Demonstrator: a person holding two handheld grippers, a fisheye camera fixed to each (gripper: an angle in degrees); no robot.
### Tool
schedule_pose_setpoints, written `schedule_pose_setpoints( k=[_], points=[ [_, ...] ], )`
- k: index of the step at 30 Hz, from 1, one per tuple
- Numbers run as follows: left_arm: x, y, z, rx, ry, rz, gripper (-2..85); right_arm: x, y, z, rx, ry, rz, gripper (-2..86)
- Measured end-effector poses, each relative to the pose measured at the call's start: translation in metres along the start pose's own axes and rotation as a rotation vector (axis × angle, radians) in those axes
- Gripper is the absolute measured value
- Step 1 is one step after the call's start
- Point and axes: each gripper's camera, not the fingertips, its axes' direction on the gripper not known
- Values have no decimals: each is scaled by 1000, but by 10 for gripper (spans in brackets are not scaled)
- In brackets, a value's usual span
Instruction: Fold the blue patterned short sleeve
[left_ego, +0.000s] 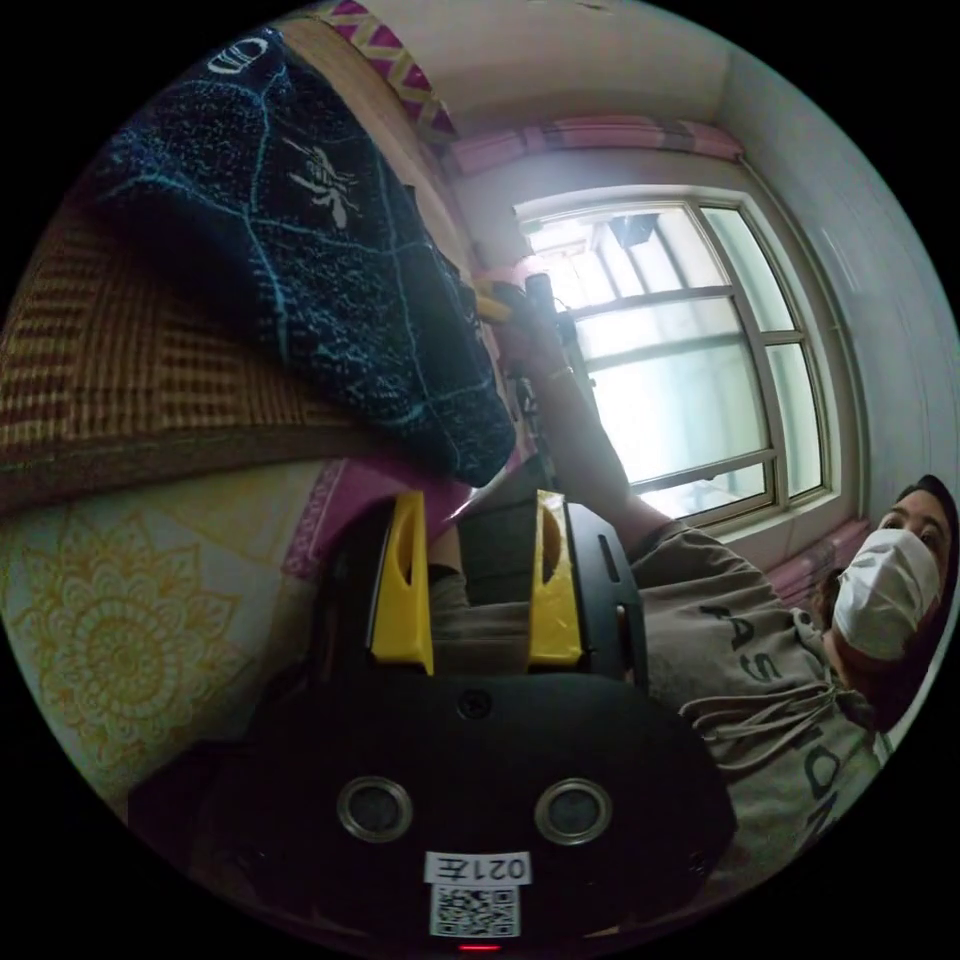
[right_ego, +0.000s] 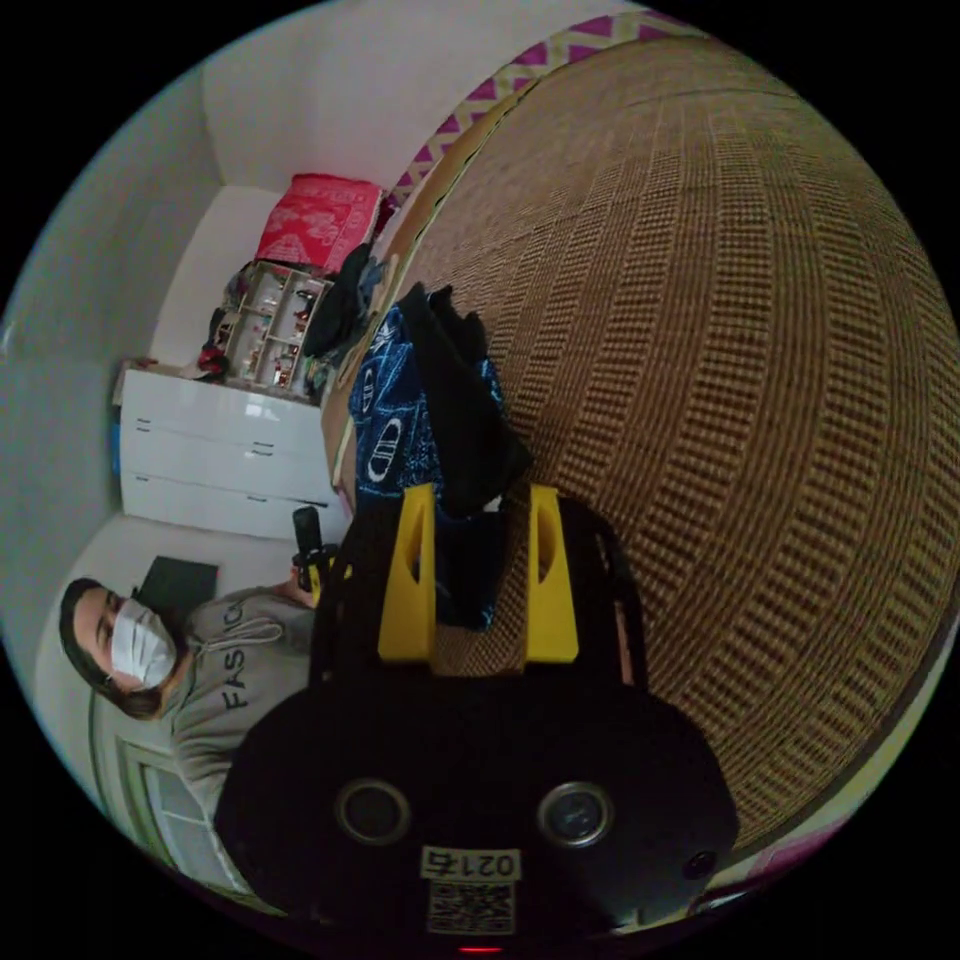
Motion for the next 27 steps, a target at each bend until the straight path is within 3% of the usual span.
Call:
schedule_pose_setpoints(
  k=[7,11,14,18,27],
  points=[
    [15,3,6,-23,-2,-12,139,7,-27,7,-92,-31,-42,128],
    [12,9,-2,19,-16,-60,68,16,-34,14,-75,-32,4,66],
    [7,17,-16,44,90,-79,4,28,-28,4,22,-163,34,34],
    [17,20,-46,91,223,-31,-7,26,-24,-7,90,-243,62,21],
    [49,12,-196,359,271,-25,-8,-105,-135,17,14,-97,-63,18]
  ],
)
